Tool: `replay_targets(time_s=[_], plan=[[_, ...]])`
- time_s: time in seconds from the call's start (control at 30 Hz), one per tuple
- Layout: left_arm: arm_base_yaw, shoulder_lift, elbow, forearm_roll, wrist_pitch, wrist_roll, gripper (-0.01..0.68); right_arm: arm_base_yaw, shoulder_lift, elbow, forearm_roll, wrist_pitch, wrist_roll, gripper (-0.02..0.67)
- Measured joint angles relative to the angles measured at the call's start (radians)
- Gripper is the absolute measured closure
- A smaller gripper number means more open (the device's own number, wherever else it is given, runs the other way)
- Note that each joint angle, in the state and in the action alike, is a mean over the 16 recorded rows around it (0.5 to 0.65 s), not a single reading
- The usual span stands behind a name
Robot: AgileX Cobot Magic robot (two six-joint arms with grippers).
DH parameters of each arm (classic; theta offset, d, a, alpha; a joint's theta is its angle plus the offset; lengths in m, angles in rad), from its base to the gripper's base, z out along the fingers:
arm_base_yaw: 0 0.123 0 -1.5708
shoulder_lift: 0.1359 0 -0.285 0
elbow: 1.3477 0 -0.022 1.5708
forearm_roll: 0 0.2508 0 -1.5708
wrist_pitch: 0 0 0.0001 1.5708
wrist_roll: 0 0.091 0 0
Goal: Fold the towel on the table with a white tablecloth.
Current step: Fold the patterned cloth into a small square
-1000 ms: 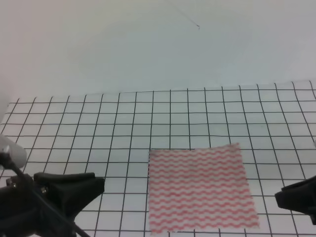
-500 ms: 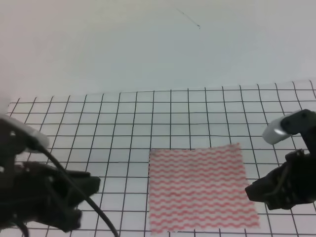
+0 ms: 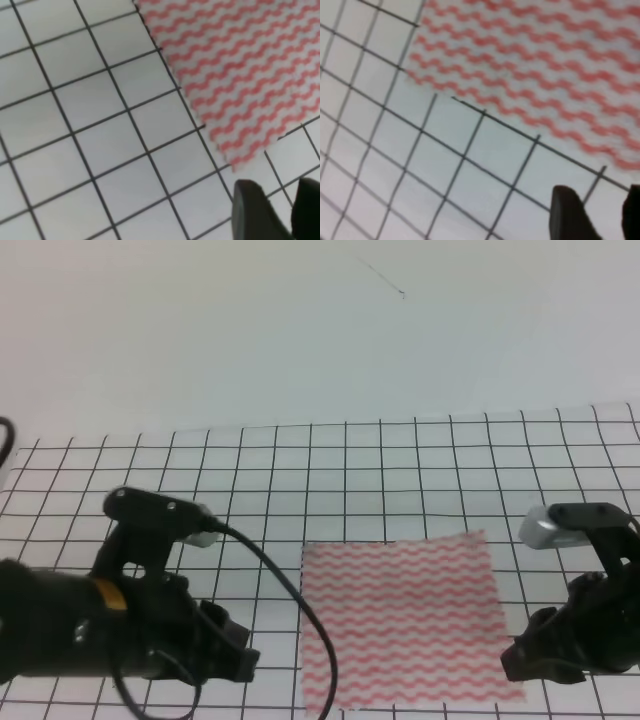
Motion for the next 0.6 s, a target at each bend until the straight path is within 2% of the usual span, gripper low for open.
replay_targets(time_s=[0.17, 0.6], plan=[[-0.015, 0.075, -0.032, -0.011, 0.014, -0.066, 0.435, 0.000, 0.050, -0.001, -0.051, -0.027, 0.076, 0.391], [-0.016, 0.215, -0.044, -0.185, -0.022, -0.028, 0.387, 0.000, 0.179, -0.004, -0.114, -0.096, 0.134, 0.371]])
